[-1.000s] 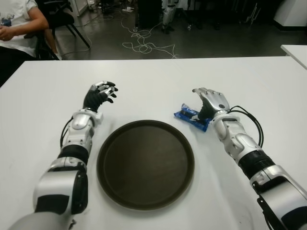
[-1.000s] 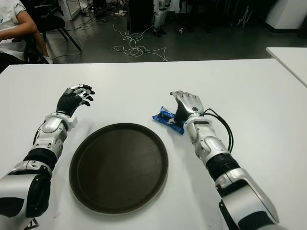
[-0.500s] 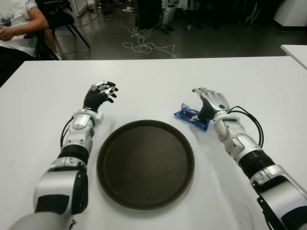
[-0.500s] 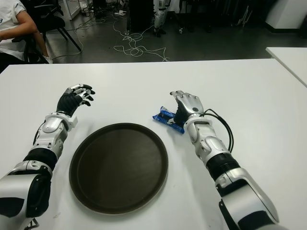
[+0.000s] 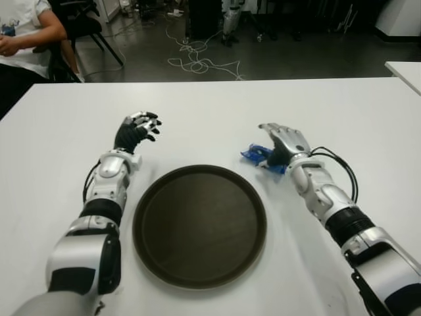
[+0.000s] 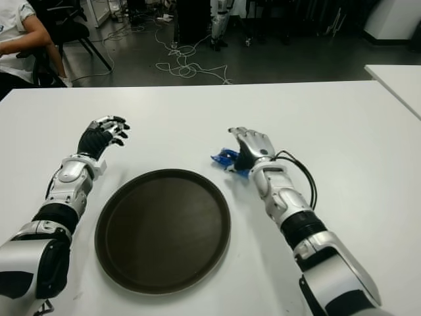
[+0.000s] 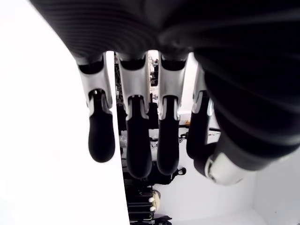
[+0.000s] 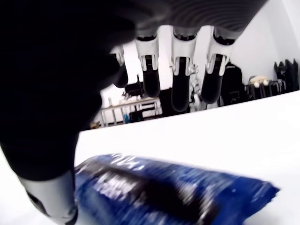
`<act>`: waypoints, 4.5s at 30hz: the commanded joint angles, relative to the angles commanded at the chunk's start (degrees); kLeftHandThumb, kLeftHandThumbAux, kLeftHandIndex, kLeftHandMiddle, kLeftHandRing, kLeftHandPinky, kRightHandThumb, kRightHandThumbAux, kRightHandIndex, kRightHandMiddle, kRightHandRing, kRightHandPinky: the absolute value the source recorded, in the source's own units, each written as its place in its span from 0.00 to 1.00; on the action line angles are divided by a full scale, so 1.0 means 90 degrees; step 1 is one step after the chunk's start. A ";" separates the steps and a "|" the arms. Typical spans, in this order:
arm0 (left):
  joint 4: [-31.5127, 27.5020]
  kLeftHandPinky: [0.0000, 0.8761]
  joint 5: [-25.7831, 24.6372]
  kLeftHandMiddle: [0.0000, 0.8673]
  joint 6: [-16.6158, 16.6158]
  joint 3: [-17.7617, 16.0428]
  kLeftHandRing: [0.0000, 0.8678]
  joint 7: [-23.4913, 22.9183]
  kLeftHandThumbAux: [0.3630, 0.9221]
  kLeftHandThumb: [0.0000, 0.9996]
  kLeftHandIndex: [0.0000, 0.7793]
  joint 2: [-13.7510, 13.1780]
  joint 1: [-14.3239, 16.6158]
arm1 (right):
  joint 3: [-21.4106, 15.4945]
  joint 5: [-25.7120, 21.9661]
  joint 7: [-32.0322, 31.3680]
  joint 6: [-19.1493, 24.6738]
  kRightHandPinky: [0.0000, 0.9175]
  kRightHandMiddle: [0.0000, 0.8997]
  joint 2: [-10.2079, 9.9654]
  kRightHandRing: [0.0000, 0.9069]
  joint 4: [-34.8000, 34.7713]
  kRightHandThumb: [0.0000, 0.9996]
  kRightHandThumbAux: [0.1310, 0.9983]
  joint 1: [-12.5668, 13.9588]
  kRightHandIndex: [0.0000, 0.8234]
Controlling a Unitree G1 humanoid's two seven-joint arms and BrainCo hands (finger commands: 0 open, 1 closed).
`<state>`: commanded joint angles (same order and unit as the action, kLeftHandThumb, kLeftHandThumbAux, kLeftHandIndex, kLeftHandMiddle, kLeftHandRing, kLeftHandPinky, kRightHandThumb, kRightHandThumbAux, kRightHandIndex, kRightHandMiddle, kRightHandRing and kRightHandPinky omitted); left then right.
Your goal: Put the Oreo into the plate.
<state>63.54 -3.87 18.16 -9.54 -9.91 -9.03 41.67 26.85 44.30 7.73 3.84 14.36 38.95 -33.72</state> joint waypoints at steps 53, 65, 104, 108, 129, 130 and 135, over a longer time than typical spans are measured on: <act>-0.0178 0.63 0.0008 0.54 -0.0026 0.0084 0.57 -0.0053 0.55 0.83 0.54 -0.0065 -0.0110 | -0.0044 -0.0385 0.0278 -0.0167 0.32 0.25 -0.0183 0.27 0.0942 0.00 0.76 -0.0314 0.29; -0.0179 0.65 0.0013 0.53 -0.0006 0.0079 0.58 -0.0120 0.55 0.83 0.54 -0.0088 -0.0115 | -0.0072 -0.0446 0.0284 -0.0101 0.27 0.24 -0.0173 0.26 0.1280 0.00 0.71 -0.0512 0.22; -0.0222 0.63 0.0048 0.53 0.0046 0.0100 0.57 -0.0069 0.55 0.83 0.54 -0.0083 -0.0144 | 0.0148 -0.0479 -0.0105 -0.0325 0.32 0.24 -0.0225 0.27 0.1170 0.00 0.76 -0.0371 0.30; -0.0247 0.63 0.0051 0.53 0.0040 0.0107 0.57 -0.0074 0.55 0.83 0.54 -0.0080 -0.0154 | 0.0183 -0.0465 -0.0219 -0.0240 0.29 0.24 -0.0247 0.26 0.1161 0.00 0.76 -0.0371 0.30; -0.0357 0.63 0.0015 0.53 -0.0054 0.0117 0.57 -0.0120 0.55 0.83 0.54 -0.0075 -0.0195 | 0.0369 -0.0452 -0.0423 0.0068 0.24 0.24 -0.0296 0.25 0.1024 0.00 0.72 -0.0307 0.26; -0.0364 0.63 0.0007 0.53 -0.0052 0.0113 0.57 -0.0131 0.55 0.83 0.54 -0.0075 -0.0198 | 0.0374 -0.0449 -0.0421 0.0079 0.26 0.25 -0.0303 0.26 0.1028 0.00 0.72 -0.0307 0.27; -0.0366 0.63 0.0008 0.53 -0.0011 0.0113 0.57 -0.0138 0.55 0.83 0.54 -0.0078 -0.0205 | 0.0388 -0.0446 -0.0402 0.0076 0.30 0.28 -0.0312 0.29 0.1031 0.00 0.73 -0.0295 0.31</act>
<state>60.25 -3.79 18.06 -8.52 -11.14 -9.73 39.82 30.34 40.28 4.11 4.52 11.55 48.22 -36.37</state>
